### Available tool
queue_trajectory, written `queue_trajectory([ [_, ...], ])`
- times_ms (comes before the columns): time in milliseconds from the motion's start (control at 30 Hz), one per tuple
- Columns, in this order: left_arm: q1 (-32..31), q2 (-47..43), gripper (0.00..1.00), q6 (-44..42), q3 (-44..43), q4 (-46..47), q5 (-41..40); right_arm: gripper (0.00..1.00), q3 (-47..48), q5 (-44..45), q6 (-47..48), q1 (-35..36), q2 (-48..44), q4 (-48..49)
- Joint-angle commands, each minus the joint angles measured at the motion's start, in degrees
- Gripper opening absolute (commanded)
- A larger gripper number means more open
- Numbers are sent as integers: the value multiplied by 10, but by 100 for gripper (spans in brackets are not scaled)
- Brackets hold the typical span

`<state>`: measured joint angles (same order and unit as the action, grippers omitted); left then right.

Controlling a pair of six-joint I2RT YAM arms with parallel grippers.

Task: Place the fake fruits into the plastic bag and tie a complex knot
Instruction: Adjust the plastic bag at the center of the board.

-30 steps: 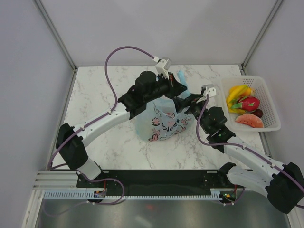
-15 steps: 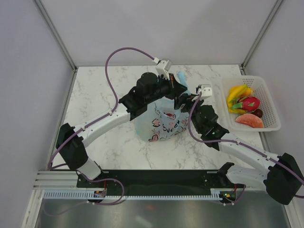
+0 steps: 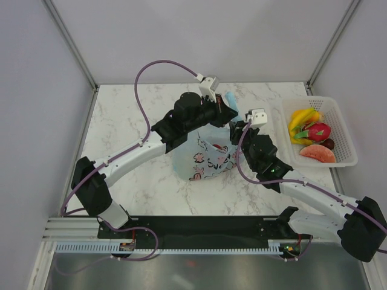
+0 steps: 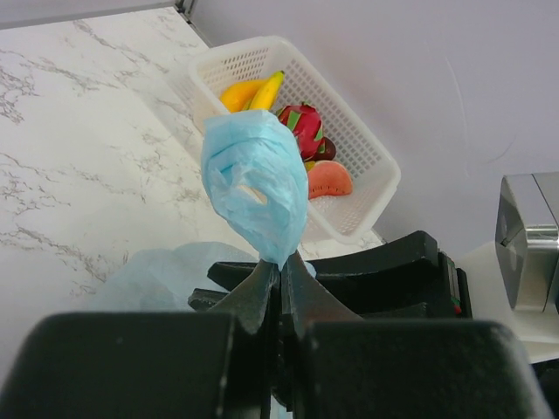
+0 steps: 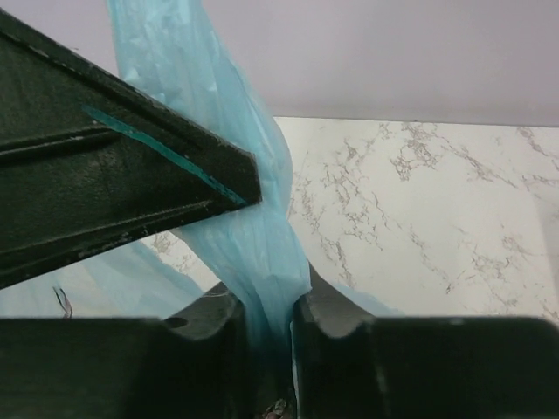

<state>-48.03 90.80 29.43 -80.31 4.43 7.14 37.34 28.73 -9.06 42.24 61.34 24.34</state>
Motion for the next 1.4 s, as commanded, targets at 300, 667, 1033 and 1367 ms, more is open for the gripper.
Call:
queue_trajectory([
  [300, -1, -39, 64, -111, -147, -155, 11, 0, -4, 30, -17, 3, -18, -9],
  [667, -2, -174, 89, -162, -109, -304, -99, 0, 17, 80, -60, 3, -25, -53],
  [1033, -2, -304, 79, -90, -11, -356, -111, 0, 33, 91, -68, 2, -13, -69],
  [1367, -2, -382, 75, 44, 127, -236, -92, 0, 32, 87, -84, 3, -7, -65],
])
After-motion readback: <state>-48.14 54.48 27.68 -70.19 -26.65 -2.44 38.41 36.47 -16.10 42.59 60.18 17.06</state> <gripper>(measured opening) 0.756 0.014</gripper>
